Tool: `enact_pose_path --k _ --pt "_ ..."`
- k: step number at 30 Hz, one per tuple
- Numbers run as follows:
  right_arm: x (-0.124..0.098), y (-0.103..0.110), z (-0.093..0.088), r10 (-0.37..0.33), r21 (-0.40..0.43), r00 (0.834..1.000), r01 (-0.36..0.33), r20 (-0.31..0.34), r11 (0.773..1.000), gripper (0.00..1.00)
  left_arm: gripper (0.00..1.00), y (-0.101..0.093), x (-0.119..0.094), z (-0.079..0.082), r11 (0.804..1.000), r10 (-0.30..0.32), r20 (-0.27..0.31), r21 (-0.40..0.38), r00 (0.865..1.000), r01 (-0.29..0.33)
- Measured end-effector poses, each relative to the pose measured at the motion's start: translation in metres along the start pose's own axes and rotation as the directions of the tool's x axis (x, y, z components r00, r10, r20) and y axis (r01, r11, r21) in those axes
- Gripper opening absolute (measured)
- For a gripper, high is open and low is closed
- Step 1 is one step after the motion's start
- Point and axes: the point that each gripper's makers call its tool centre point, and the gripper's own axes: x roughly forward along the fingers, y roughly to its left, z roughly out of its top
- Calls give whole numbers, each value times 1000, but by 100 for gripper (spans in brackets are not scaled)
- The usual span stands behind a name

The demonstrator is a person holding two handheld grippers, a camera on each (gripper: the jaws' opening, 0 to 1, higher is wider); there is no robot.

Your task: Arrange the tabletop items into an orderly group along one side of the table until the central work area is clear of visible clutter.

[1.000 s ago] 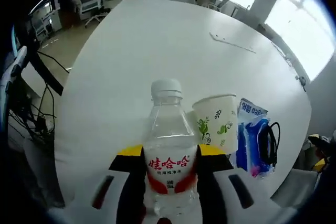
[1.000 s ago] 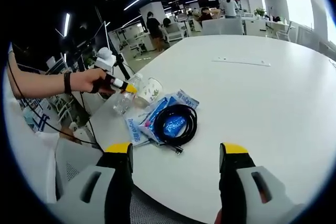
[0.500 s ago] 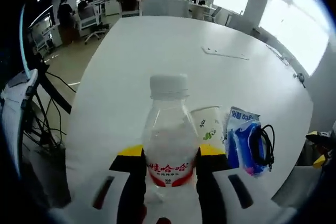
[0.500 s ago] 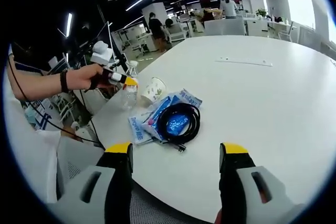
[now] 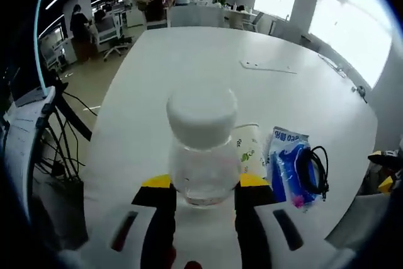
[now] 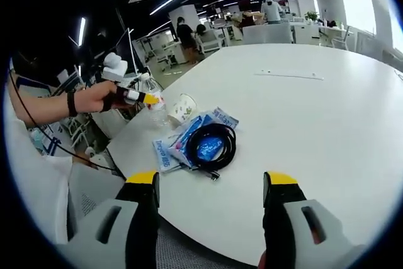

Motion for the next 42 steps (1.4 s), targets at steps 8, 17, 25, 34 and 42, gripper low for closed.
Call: enact_pose_path --k 8,17,25,34,42 --pt "0 3 3 4 -6 1000 -4 5 1000 66 35 0 -7 -8 1000 13 14 13 1000 -14" --pt "-1 3 2 5 -5 1000 -5 8 1000 66 35 -3 -11 -17 999 33 26 30 999 -34" --pt "-1 4 3 10 -14 1000 -10 9 1000 66 35 -5 -10 -19 997 43 35 55 998 -45" --pt "4 7 10 26 -51 1000 -26 -10 998 66 35 -1 -5 -18 996 55 46 62 997 -58" --pt "9 8 16 33 -79 999 -35 -20 996 66 36 -2 -5 -19 997 59 43 46 997 -61"
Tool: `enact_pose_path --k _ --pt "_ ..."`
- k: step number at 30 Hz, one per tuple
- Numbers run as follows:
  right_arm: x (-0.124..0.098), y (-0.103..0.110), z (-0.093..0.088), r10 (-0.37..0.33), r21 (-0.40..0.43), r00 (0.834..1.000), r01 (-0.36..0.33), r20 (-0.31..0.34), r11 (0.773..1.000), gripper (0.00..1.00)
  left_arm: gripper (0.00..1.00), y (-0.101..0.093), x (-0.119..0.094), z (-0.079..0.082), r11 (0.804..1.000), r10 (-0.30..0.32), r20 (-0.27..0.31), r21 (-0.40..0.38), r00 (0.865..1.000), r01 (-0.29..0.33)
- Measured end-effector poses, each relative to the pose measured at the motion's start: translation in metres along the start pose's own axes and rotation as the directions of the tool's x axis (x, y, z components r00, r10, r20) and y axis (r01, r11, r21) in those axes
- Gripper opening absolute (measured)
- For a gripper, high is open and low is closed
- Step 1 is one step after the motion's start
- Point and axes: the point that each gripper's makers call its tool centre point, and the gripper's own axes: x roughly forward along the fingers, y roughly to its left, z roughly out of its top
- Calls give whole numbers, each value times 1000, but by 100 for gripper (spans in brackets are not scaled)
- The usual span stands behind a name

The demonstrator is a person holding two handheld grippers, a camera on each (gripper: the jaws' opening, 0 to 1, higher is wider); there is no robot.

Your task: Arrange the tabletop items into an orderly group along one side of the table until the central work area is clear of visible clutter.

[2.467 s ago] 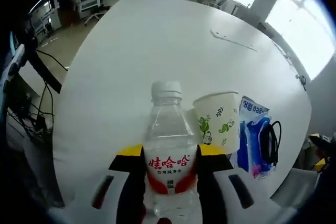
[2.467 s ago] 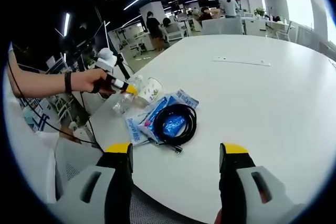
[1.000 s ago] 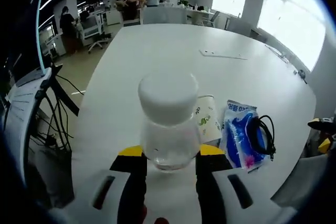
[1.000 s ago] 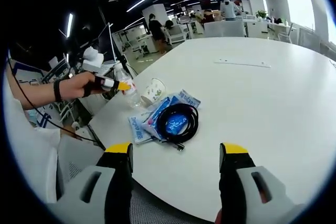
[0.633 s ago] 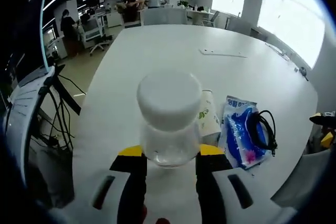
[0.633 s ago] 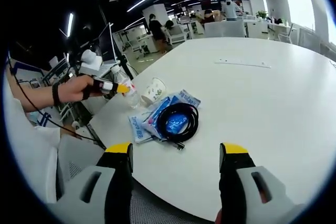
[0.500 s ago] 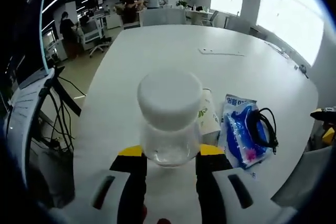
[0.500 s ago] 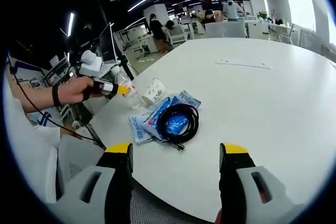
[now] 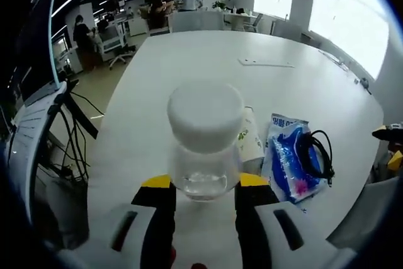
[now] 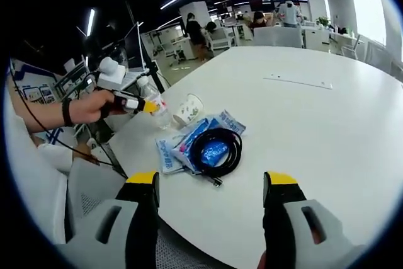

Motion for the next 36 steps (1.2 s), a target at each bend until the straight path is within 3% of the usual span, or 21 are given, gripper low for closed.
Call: enact_pose_path --k 12,20,28,36 --pt "3 -7 8 33 8 999 -33 28 999 66 37 3 2 0 999 -39 -27 15 999 39" --pt "11 -14 2 66 13 998 -66 24 998 66 38 2 3 1 992 -90 -19 87 996 92" --pt "28 -6 -10 112 -17 994 -112 -19 994 66 43 1 1 7 979 -148 -7 141 989 147" --pt "39 4 -10 150 -42 988 -152 -43 988 66 42 -3 0 8 969 -165 -9 184 986 164"
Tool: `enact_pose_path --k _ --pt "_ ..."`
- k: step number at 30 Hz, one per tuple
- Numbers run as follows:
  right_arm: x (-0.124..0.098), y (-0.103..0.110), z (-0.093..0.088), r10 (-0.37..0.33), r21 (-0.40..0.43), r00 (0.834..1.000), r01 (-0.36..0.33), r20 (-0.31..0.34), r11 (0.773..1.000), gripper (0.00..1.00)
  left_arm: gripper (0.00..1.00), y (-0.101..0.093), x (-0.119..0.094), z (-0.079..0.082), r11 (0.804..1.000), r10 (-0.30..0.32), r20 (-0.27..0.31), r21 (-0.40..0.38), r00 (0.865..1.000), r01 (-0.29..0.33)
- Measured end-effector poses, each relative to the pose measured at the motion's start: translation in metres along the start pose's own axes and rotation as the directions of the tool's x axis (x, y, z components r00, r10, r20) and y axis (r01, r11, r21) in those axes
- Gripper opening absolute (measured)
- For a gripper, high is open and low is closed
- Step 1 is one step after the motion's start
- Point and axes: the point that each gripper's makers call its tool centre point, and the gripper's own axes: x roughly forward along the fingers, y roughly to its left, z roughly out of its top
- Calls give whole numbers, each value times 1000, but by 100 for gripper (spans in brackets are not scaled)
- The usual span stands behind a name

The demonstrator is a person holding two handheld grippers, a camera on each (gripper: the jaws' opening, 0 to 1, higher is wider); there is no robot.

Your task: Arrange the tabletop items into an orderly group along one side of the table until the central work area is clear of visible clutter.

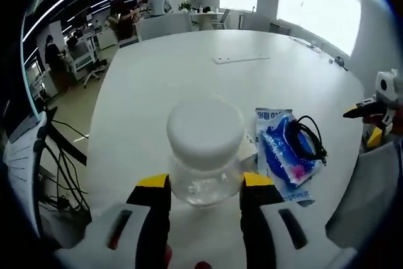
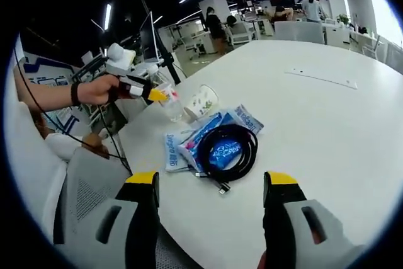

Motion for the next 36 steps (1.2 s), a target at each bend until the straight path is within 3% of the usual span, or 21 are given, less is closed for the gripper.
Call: enact_pose_path --k 14,28,36 --pt "-2 -4 -3 6 16 1000 -6 11 1000 66 41 -4 -1 2 1000 -14 -9 26 1000 15" --pt "-5 -4 -11 0 34 1000 -1 11 999 66 40 5 7 11 994 87 -3 -63 996 -87" --pt "-10 -6 -15 -8 45 1000 8 11 999 66 40 13 16 19 990 108 -4 -86 994 -108"
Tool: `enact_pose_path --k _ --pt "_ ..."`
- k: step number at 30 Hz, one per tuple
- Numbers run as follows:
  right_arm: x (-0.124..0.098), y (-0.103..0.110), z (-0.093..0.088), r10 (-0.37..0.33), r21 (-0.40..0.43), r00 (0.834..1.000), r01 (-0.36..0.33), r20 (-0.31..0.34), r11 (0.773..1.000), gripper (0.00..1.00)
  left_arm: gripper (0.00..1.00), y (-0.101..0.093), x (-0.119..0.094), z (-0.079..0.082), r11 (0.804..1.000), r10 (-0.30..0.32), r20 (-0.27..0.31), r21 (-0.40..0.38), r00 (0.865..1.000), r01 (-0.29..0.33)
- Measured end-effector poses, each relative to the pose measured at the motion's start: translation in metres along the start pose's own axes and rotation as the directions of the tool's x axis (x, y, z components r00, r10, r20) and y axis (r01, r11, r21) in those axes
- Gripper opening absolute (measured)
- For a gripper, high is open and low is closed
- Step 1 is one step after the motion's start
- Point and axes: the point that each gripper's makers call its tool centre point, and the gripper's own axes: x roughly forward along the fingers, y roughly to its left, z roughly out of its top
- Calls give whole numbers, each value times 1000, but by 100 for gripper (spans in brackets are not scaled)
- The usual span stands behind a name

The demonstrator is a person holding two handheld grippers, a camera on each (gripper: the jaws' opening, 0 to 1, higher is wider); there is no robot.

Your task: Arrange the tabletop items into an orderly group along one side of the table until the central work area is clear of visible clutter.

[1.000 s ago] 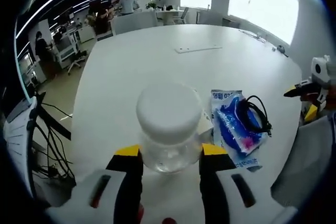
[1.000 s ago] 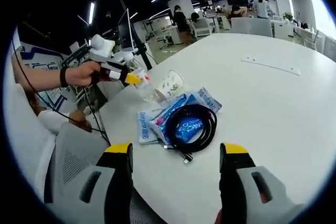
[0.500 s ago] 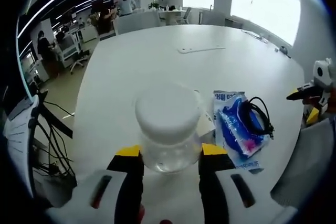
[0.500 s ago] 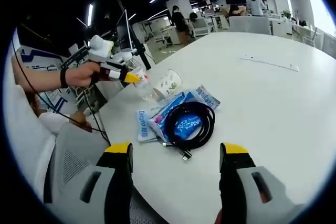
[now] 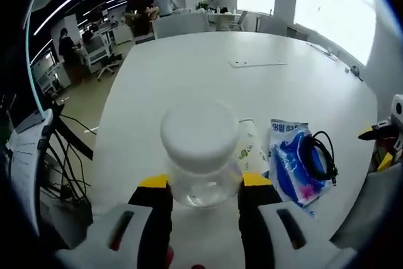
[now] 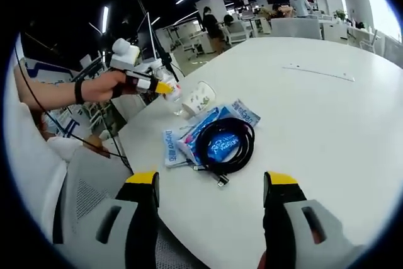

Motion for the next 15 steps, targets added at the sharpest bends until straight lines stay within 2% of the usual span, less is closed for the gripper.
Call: enact_pose_path --k 15 --pt "-1 3 -10 -7 32 1000 7 -1 999 66 40 10 19 18 998 45 7 -44 999 -44"
